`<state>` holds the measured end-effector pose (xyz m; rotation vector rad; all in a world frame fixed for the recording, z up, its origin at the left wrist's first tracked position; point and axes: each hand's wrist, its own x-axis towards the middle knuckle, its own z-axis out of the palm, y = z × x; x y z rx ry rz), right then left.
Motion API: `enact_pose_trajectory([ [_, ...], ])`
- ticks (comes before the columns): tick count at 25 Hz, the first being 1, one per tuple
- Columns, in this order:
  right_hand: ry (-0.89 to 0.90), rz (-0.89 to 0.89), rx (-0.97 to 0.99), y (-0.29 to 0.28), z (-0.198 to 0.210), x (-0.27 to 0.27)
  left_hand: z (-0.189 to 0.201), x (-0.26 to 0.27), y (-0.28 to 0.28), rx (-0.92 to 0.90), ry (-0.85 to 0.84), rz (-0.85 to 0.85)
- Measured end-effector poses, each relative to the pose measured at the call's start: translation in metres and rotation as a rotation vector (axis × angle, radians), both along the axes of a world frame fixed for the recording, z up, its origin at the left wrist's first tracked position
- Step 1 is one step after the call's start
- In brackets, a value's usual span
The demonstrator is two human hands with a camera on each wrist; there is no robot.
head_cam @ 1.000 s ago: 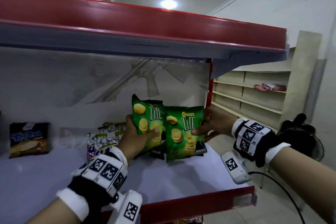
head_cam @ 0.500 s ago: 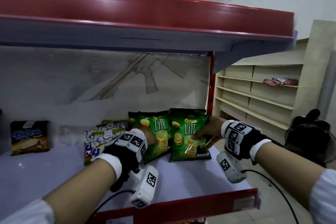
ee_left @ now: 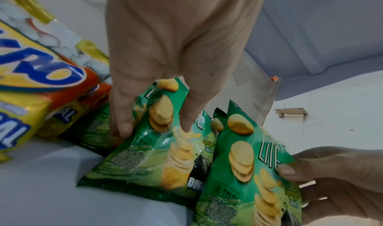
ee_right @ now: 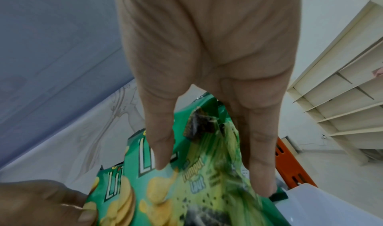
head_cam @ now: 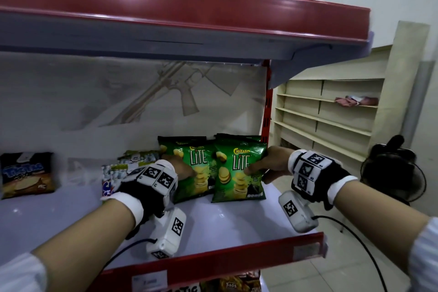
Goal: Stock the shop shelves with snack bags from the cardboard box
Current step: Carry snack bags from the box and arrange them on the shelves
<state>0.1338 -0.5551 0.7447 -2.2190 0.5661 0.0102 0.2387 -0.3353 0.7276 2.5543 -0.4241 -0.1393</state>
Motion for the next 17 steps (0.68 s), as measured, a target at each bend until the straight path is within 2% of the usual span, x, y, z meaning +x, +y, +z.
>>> enact_pose_trajectory([
  [2, 0.029, -0.005, -0.048, 0.002, 0.008, -0.002, 0.007, 0.0, 0.006, 0.079, -0.044, 0.009],
  [6, 0.042, -0.025, -0.173, 0.011, 0.027, -0.008, 0.022, -0.01, 0.025, 0.086, -0.091, -0.008],
  [9, 0.035, -0.034, -0.382, 0.026, 0.041, -0.012, 0.024, -0.006, 0.046, -0.158, 0.001, -0.002],
  [11, -0.036, -0.032, -0.467, 0.039, 0.049, -0.012, 0.03, -0.006, 0.068, -0.327, 0.068, 0.014],
  [15, -0.253, -0.145, -0.528, 0.089, 0.063, -0.009, 0.04, -0.004, 0.131, -0.417, 0.147, 0.036],
  [17, -0.367, -0.159, -0.474, 0.121, 0.064, -0.005, 0.039, -0.008, 0.165, -0.458, 0.133, 0.017],
])
